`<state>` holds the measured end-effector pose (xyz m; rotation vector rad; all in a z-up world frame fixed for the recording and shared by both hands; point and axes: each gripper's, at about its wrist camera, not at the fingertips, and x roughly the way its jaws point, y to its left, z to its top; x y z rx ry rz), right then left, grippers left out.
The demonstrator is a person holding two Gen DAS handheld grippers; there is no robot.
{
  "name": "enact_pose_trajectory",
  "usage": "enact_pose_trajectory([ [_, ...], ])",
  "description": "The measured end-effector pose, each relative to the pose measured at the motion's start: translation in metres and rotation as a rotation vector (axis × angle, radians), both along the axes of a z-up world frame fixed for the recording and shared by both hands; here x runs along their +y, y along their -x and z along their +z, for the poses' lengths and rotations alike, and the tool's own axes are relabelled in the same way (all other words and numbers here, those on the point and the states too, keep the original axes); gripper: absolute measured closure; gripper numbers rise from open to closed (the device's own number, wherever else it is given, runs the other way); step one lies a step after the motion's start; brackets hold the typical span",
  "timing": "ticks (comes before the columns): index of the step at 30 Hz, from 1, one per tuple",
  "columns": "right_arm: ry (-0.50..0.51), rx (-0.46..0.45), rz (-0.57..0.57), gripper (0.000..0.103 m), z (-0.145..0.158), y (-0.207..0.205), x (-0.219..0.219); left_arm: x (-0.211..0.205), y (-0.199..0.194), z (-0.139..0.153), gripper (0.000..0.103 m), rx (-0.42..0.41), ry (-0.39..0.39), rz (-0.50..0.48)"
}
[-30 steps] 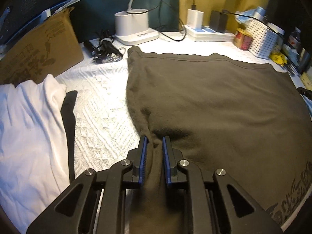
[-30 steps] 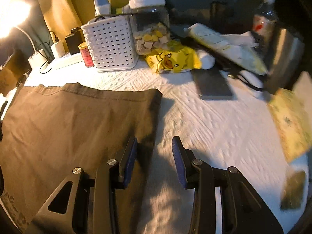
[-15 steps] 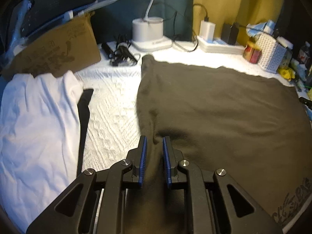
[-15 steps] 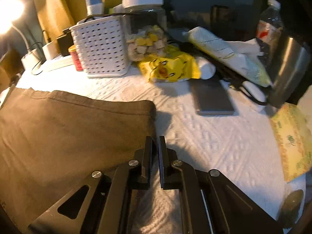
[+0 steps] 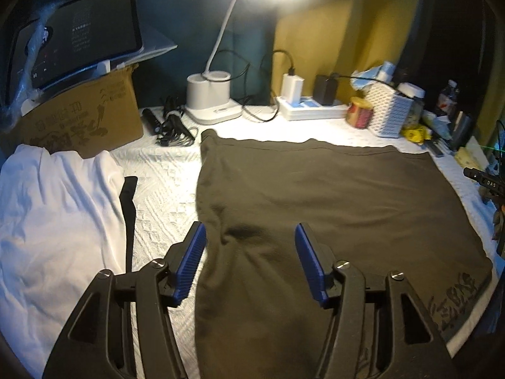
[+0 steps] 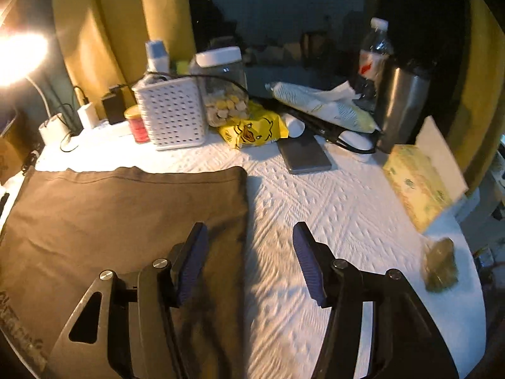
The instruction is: Fold small clothes
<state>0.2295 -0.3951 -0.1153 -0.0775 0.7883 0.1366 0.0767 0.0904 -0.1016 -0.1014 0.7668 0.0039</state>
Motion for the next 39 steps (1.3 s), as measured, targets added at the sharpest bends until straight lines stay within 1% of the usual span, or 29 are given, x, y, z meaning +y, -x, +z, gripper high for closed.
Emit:
enact_pose_trajectory([
  [1, 0.003, -0.012, -0.015, 0.044, 0.005, 0.010, 0.002, -0.002, 0.005, 0.001, 0.031, -0.015, 0.016, -0.009],
  [4, 0.047, -0.031, -0.073, 0.044, 0.016, 0.032, 0.008, -0.009, 0.014, 0.001, 0.023, -0.033, 0.055, -0.040],
  [6, 0.082, -0.060, -0.127, 0.044, 0.023, 0.051, 0.011, -0.015, 0.019, -0.001, 0.023, -0.043, 0.065, -0.062],
  [8, 0.072, -0.072, -0.161, 0.044, 0.028, 0.068, 0.009, -0.023, 0.023, -0.002, 0.023, -0.047, 0.073, -0.078],
  [9, 0.051, -0.068, -0.170, 0.044, 0.030, 0.077, 0.008, -0.026, 0.025, -0.002, 0.023, -0.048, 0.081, -0.086],
  [12, 0.027, -0.071, -0.162, 0.044, 0.033, 0.097, 0.009, -0.038, 0.035, -0.001, 0.023, -0.056, 0.116, -0.129],
  [14, 0.054, -0.076, -0.142, 0.044, 0.033, 0.113, 0.015, -0.044, 0.042, 0.001, 0.023, -0.064, 0.125, -0.145],
  [16, 0.053, -0.075, -0.121, 0.044, 0.032, 0.126, 0.020, -0.049, 0.048, 0.001, 0.023, -0.066, 0.129, -0.152],
  [19, 0.019, -0.051, -0.076, 0.044, 0.026, 0.144, 0.024, -0.054, 0.057, -0.001, 0.023, -0.066, 0.133, -0.150],
  [20, 0.009, -0.047, -0.070, 0.037, 0.023, 0.150, 0.025, -0.056, 0.060, -0.002, 0.023, -0.064, 0.127, -0.144],
  [21, 0.000, -0.043, -0.069, 0.021, 0.021, 0.157, 0.026, -0.058, 0.062, -0.004, 0.023, -0.061, 0.117, -0.134],
  [22, -0.005, -0.038, -0.070, 0.015, 0.018, 0.162, 0.027, -0.059, 0.064, -0.005, 0.023, -0.059, 0.110, -0.126],
  [23, -0.013, -0.031, -0.070, 0.011, 0.014, 0.168, 0.027, -0.060, 0.066, -0.007, 0.023, -0.055, 0.104, -0.120],
  [26, -0.065, 0.002, -0.086, 0.011, 0.002, 0.182, 0.022, -0.062, 0.071, -0.011, 0.023, -0.049, 0.112, -0.105],
  [28, -0.113, 0.042, -0.098, 0.011, -0.009, 0.190, 0.015, -0.064, 0.074, -0.012, 0.021, -0.046, 0.116, -0.098],
  [29, -0.124, 0.053, -0.100, 0.011, -0.013, 0.193, 0.014, -0.064, 0.075, -0.012, 0.019, -0.044, 0.118, -0.093],
  [30, -0.129, 0.068, -0.099, 0.011, -0.018, 0.196, 0.013, -0.064, 0.076, -0.013, 0.012, -0.044, 0.122, -0.089],
  [31, -0.124, 0.087, -0.101, 0.011, -0.023, 0.199, 0.012, -0.063, 0.077, -0.013, 0.007, -0.048, 0.130, -0.081],
  [34, -0.143, 0.125, -0.109, 0.011, -0.034, 0.205, 0.010, -0.059, 0.076, -0.015, 0.006, -0.042, 0.156, -0.066],
  [38, -0.195, 0.175, -0.105, 0.010, -0.047, 0.206, 0.011, -0.055, 0.071, -0.021, 0.006, -0.009, 0.137, -0.035],
  [39, -0.187, 0.163, -0.108, 0.010, -0.047, 0.205, 0.014, -0.053, 0.069, -0.023, 0.006, 0.002, 0.140, -0.027],
])
